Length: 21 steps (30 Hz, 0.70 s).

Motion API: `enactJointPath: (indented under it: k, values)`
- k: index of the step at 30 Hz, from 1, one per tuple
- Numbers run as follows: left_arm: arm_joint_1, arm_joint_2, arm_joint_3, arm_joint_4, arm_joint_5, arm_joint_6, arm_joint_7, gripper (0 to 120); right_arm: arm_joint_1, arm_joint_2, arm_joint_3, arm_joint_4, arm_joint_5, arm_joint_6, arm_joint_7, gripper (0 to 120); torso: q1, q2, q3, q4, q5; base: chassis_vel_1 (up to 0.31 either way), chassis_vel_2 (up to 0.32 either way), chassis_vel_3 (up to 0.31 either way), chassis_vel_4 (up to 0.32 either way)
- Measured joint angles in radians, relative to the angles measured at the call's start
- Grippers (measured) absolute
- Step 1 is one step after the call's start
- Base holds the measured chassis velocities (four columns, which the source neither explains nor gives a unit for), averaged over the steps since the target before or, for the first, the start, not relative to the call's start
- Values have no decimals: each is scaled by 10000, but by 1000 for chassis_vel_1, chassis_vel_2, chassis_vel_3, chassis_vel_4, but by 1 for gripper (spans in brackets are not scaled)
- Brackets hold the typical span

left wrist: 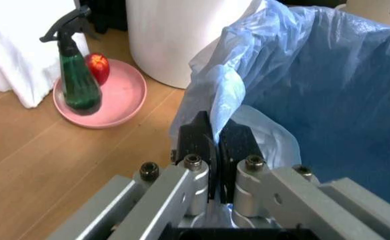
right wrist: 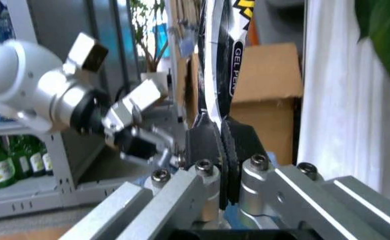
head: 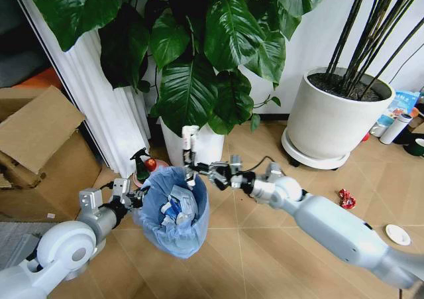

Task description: Pick up the trash bin and place the garbage on the floor into it.

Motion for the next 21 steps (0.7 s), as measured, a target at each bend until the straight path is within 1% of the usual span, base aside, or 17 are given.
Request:
enactJointPath:
  k: [5,6,7,9,10,11,15,16,17,18,19,21]
  values:
    - [-4,-34,-9,-5,-2,2,14,0,234,69,-298,-311,-280,-69,-105,0,0,0,0,-1,1,0,0,0,0]
    - [-21,-42,-10,16,-2,2,19,0,329,11,-335,-321,-408,-129,-161,6,0,0,-1,-1,2,0,0,0,0]
    - [-21,-42,-10,16,-2,2,19,0,329,11,-335,-321,-408,-129,-161,6,0,0,-1,-1,2,0,0,0,0]
    - [-47,-47,-11,50,-2,4,23,0,479,-110,-419,-309,-485,-182,-213,14,0,0,-1,-1,0,0,0,0,0]
    - [-70,-56,-10,69,-1,3,27,0,614,-222,-517,-260,-497,-204,-221,20,0,0,0,-1,1,0,0,0,0]
    - [-70,-56,-10,69,-1,3,27,0,614,-222,-517,-260,-497,-204,-221,20,0,0,0,-1,1,0,0,0,0]
    - [-144,-95,-1,120,5,6,30,0,996,-578,-870,-13,-489,-262,-225,39,0,0,-1,-2,1,0,0,0,0]
    - [-144,-95,-1,120,5,6,30,0,996,-578,-870,-13,-489,-262,-225,39,0,0,-1,-2,1,0,0,0,0]
    - [-156,-106,3,127,5,8,30,0,1072,-633,-939,32,-480,-273,-226,41,0,0,-1,-1,2,0,0,0,0]
    - [-167,-117,4,135,6,10,30,0,1146,-683,-997,68,-469,-283,-227,47,0,0,-1,-1,1,0,0,0,0]
    - [-167,-117,4,135,6,10,30,0,1146,-683,-997,68,-469,-283,-227,47,0,0,-1,-1,1,0,0,0,0]
    - [-181,-145,5,141,10,10,31,0,1234,-741,-1039,124,-429,-287,-238,59,0,0,-1,0,2,0,0,0,0]
